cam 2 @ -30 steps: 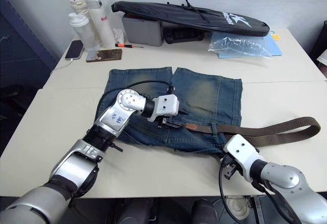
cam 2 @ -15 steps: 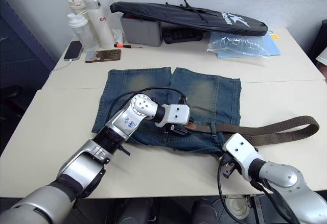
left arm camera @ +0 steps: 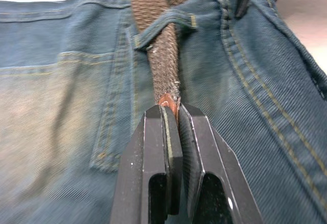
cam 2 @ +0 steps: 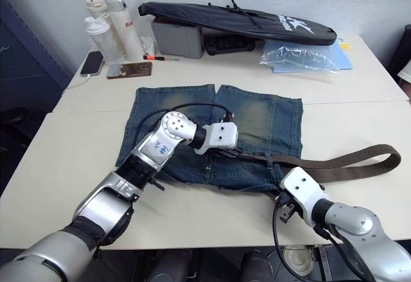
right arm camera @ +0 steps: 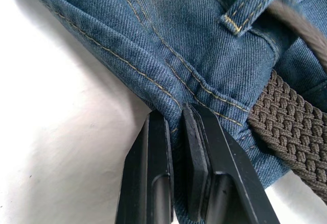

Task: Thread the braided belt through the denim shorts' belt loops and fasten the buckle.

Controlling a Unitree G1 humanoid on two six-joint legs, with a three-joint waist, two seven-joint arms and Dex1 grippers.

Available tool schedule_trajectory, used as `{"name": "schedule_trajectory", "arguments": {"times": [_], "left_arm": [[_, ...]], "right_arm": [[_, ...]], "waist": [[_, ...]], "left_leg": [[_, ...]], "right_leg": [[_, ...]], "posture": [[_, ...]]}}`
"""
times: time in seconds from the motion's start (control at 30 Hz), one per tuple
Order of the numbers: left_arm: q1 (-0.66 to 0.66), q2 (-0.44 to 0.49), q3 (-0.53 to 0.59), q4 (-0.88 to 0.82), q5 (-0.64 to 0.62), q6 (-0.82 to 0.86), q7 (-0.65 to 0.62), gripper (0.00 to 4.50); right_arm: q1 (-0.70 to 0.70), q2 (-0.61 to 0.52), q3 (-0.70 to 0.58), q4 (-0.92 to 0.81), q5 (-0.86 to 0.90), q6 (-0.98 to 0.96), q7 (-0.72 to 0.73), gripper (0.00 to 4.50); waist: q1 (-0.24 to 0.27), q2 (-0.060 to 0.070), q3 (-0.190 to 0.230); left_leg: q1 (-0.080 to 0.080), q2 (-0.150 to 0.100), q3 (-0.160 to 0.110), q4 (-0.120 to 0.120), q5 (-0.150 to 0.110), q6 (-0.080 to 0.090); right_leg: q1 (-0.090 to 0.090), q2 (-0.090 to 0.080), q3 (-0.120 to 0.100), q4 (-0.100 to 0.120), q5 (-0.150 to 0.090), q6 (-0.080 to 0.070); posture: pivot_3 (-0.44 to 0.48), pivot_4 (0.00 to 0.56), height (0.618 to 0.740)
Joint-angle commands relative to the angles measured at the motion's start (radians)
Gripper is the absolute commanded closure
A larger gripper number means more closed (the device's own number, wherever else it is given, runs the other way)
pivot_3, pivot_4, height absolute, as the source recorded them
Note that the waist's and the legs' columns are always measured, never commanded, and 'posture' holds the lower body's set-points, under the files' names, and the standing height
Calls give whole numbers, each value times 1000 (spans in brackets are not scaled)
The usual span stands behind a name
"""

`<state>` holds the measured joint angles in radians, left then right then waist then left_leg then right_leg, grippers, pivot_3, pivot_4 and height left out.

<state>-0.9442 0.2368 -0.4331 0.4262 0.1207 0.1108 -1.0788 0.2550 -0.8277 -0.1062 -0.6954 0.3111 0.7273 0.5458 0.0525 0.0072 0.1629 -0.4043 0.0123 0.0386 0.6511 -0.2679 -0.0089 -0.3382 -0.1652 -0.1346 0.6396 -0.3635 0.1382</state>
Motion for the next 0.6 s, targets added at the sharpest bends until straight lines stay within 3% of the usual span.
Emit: {"name": "schedule_trajectory", "arguments": {"times": [0.03,0.23,0.6], "left_arm": [[-33,63,38,-82,-3,37,-21,4438],[37,139,10,-220,-11,141,-77,4438],[90,195,35,-331,-9,244,-42,4438]], "right_arm": [[8,5,-20,23,-26,21,-16,4500],[-2,4,-22,32,-26,21,-14,4500],[4,6,-32,51,-27,8,-9,4500]], "waist": [[0,0,0],[0,1,-1],[-1,1,-1]], "left_leg": [[0,0,0,0,0,0],[0,0,0,0,0,0],[0,0,0,0,0,0]], "right_leg": [[0,0,0,0,0,0],[0,0,0,3,0,0],[0,0,1,4,0,0]], "posture": [[0,150,658],[0,150,658],[0,150,658]]}}
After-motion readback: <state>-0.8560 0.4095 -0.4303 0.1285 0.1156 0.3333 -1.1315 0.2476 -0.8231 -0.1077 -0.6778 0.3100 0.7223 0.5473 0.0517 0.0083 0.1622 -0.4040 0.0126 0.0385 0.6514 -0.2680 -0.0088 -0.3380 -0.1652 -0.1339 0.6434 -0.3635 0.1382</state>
